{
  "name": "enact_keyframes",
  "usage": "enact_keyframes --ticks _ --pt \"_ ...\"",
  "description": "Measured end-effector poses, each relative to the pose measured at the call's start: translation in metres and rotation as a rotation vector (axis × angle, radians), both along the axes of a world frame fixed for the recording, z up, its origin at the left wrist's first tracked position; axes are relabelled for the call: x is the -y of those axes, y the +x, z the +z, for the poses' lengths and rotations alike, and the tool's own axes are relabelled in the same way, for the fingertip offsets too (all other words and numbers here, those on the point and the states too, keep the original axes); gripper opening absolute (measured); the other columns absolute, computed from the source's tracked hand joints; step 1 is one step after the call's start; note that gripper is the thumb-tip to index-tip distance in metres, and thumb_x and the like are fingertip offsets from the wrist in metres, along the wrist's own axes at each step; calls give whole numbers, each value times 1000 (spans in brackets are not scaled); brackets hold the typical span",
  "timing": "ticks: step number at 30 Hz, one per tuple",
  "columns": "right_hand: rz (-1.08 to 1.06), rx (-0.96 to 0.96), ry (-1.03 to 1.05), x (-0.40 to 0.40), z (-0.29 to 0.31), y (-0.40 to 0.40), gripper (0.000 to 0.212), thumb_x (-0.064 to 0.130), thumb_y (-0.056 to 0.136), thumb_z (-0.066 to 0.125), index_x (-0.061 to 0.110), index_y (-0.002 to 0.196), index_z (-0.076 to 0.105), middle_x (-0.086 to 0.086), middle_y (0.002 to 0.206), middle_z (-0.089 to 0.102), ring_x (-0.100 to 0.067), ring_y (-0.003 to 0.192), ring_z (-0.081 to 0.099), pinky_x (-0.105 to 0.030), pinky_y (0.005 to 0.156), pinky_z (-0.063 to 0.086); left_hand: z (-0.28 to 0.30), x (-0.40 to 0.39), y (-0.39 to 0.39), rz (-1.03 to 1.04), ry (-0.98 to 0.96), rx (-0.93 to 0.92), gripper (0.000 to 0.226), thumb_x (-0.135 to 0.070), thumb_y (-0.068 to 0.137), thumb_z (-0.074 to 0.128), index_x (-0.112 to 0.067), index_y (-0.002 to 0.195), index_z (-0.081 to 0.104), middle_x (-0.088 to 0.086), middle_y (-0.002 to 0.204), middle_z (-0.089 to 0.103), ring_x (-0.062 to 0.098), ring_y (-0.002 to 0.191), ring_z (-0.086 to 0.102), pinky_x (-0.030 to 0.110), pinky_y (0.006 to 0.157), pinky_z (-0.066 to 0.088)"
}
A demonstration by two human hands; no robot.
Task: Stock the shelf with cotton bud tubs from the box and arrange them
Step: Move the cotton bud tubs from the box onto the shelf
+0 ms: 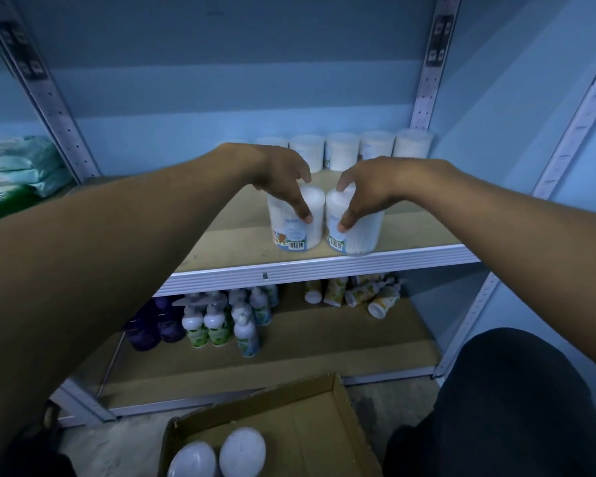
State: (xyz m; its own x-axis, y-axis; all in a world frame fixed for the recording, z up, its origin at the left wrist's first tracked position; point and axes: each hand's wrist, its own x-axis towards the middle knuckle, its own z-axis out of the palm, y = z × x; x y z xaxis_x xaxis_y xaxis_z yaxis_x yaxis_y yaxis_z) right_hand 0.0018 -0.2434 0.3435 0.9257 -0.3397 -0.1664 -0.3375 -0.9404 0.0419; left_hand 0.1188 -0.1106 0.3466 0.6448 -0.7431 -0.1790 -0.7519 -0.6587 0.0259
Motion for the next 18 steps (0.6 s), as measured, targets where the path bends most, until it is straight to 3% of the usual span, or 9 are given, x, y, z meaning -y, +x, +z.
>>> enact_keyframes --ticks 4,18 --pt "44 95 3 1 -10 -6 82 44 71 86 25 142 49 -2 141 52 -24 127 48 -34 93 46 -2 -1 0 -7 -32 -13 85 -56 63 85 -26 137 54 -7 142 50 22 123 54 40 101 50" --pt "-21 140 -10 35 -14 -1 81 49 68 86 27 138 52 -6 138 51 -27 124 52 -38 91 49 -9 37 5 -25 -86 62 81 -60 61 84 -25 131 61 -3 131 61 23 113 62 39 95 54"
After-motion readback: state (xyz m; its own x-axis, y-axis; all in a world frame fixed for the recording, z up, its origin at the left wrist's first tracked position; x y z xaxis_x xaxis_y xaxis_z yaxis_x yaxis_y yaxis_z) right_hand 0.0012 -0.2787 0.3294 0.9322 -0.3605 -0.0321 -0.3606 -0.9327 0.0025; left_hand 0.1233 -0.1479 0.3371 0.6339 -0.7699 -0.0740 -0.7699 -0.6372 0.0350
